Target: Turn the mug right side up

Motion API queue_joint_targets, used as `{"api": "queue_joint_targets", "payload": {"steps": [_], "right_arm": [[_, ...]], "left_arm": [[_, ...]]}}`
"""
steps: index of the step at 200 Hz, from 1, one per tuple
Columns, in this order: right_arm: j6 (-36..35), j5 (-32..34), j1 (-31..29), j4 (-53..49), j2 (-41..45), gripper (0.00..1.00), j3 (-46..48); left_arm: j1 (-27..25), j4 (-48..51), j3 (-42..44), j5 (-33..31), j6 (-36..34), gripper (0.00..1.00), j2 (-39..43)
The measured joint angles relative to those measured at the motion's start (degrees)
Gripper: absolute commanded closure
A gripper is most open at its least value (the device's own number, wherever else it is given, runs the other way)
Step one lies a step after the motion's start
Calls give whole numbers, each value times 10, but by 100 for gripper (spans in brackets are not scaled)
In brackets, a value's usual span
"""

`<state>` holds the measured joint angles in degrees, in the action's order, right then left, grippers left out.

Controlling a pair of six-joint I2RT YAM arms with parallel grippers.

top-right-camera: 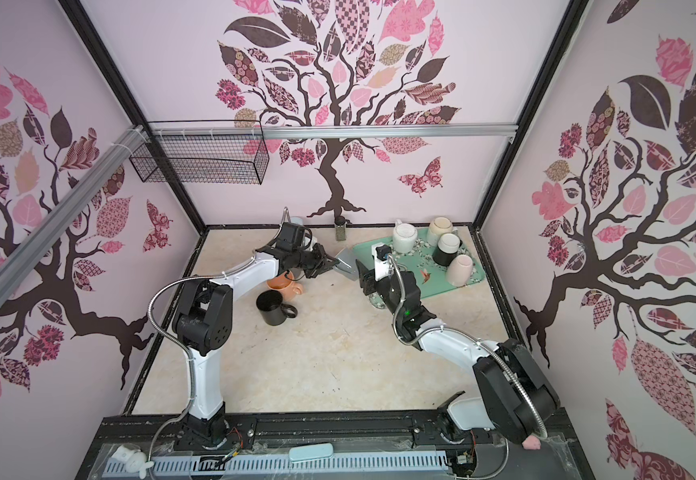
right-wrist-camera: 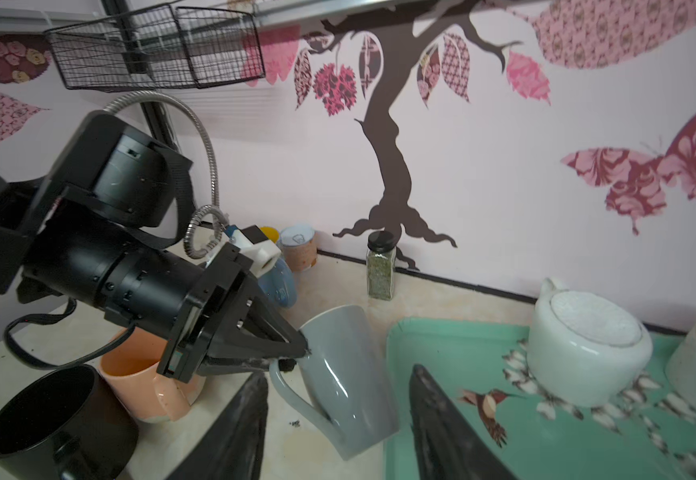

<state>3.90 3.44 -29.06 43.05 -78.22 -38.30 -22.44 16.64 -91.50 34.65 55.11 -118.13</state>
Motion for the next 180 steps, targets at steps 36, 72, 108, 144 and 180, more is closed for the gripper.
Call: {"api": "queue_joint_targets", "payload": {"steps": [36, 72, 108, 144, 180], "right_arm": [[74, -25, 36, -79, 0, 43, -30], [119, -55, 62, -123, 0, 43, -34], [132, -68, 78, -162, 0, 41, -34], [130, -69, 82, -191, 0, 40, -35], [130, -66, 84, -229, 0, 40, -49]], "left_arm": [[0, 44, -40, -44, -106, 100, 0], [0, 98, -102, -83, -263, 100, -3], [0, 121, -160, -112, -459, 100, -11], [4, 128, -163, -113, -649, 100, -22], [14, 127, -163, -80, -811, 100, -64]]}}
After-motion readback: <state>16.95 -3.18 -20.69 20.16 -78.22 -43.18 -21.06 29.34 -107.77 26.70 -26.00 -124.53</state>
